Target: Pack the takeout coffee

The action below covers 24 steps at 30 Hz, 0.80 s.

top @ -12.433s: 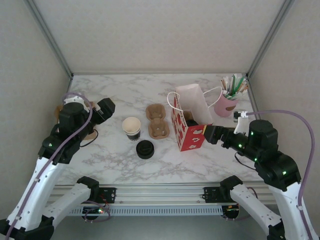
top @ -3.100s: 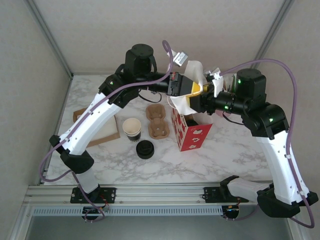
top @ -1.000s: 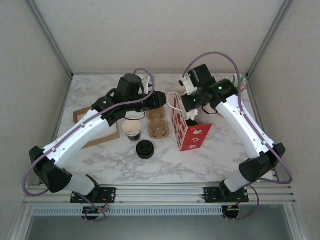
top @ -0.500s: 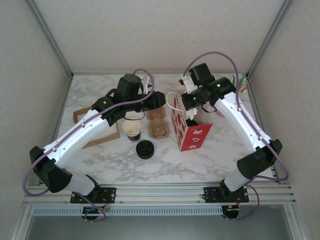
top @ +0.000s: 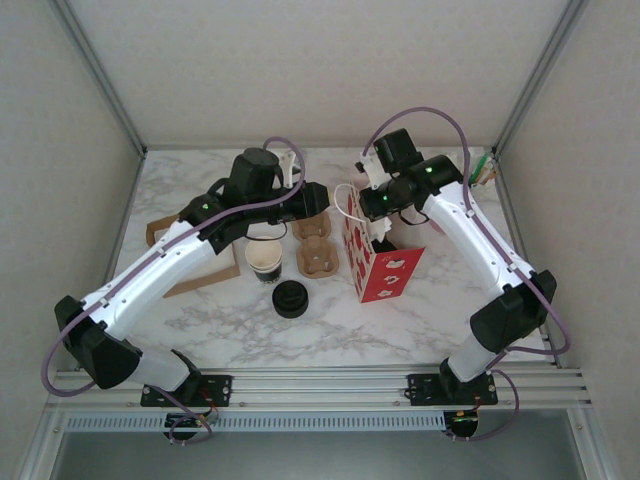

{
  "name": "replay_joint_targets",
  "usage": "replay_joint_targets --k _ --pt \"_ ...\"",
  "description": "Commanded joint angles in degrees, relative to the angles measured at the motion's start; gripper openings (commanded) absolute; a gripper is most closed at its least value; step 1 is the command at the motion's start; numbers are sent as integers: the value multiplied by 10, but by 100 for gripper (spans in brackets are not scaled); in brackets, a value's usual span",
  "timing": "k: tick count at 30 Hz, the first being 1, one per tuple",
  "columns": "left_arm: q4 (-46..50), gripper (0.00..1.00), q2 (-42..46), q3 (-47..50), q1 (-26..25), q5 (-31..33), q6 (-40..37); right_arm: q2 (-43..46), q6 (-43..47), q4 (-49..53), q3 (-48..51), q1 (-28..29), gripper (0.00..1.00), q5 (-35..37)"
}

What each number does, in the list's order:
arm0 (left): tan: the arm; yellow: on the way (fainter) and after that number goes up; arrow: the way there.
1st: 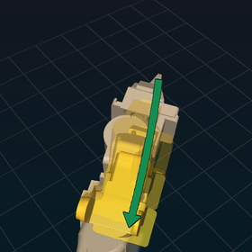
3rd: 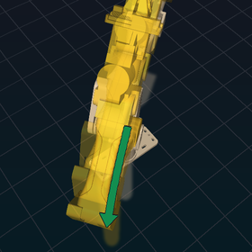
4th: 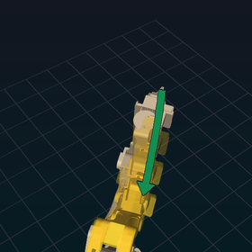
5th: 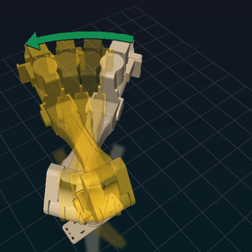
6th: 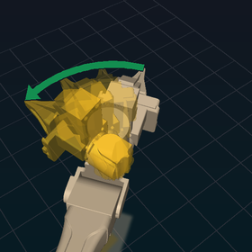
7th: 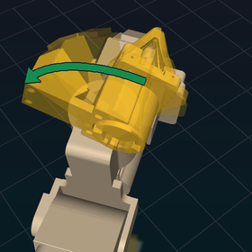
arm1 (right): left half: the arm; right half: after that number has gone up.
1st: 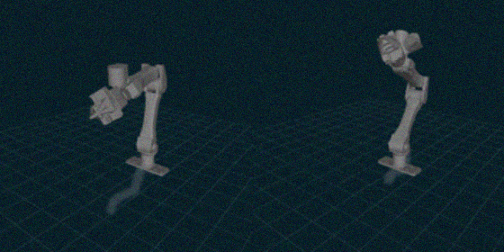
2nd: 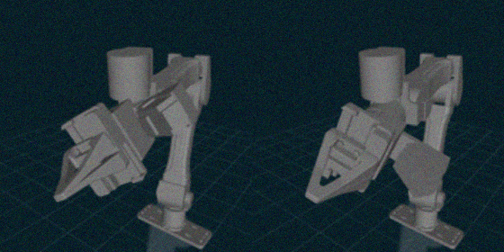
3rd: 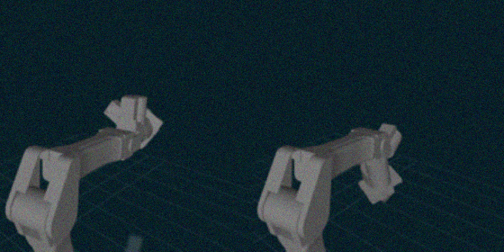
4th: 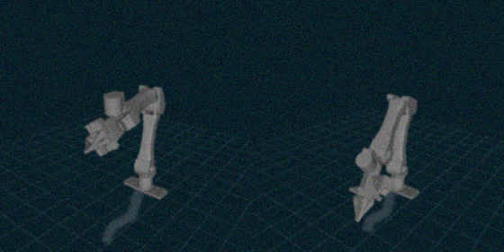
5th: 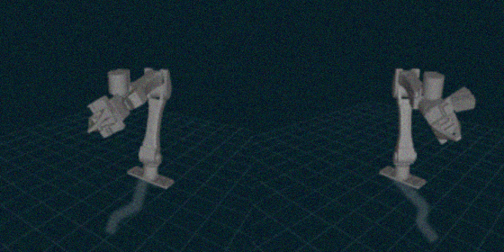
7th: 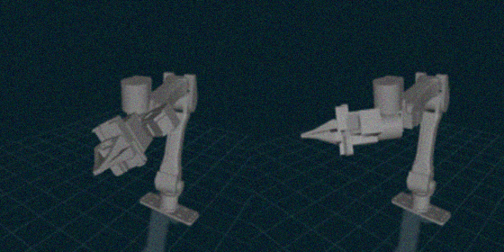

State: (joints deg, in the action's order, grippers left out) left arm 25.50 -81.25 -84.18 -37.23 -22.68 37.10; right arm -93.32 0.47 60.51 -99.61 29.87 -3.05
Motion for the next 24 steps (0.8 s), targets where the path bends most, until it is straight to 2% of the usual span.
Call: replay_joint_targets --k 1,7,14,18,24 --pt "-10 29 17 9 7 -4 -5 -5 -3 -5 2 -3 17 1" --pt "-10 31 22 8 7 -5 -5 2 -6 11 -12 -4 27 15" --pt "-15 33 27 7 7 -4 -2 26 -19 38 -29 -4 30 32" --pt "-21 39 36 8 7 3 -1 52 -29 46 -36 -4 32 34" --pt "-19 52 40 -4 7 16 -7 98 -41 48 -37 -4 47 17"
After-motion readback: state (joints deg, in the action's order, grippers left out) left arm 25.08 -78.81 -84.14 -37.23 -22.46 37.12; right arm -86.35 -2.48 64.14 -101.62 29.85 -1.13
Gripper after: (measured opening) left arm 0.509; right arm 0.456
